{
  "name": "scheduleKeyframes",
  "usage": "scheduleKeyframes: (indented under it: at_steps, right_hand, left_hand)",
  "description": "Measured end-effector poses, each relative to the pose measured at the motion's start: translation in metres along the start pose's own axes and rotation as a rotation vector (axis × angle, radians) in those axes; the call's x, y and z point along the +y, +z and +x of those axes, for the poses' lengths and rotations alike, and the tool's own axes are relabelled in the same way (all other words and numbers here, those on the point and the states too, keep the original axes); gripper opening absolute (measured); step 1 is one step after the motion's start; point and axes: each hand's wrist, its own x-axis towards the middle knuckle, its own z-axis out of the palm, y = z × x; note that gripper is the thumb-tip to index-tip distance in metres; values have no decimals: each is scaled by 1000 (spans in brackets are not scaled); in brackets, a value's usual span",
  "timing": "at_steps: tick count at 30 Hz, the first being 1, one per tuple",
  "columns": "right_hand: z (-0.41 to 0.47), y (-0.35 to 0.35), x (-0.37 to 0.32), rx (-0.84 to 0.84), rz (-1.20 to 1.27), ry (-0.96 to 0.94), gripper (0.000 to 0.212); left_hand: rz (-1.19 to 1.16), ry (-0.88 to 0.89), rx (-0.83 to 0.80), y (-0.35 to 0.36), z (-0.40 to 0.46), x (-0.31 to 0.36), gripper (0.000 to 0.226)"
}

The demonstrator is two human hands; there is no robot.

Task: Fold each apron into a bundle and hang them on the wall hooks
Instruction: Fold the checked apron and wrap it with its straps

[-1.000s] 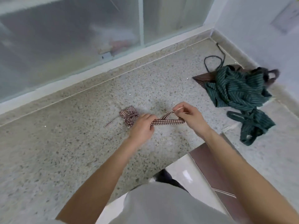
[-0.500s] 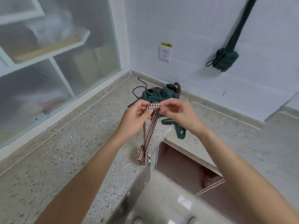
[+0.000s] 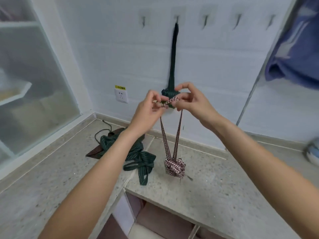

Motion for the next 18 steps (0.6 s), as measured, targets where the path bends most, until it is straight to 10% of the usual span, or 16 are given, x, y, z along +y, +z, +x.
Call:
scheduleKeyframes:
  at_steps: [8,18]
  right_hand:
    - [49,-78,-39,-1,-35,-14,13]
    - [102,-122,-52,208,-35,-130,38]
  left_hand:
    - [309,578,122,37,107,3,14]
    - [-172,360,-157,70,215,20,13]
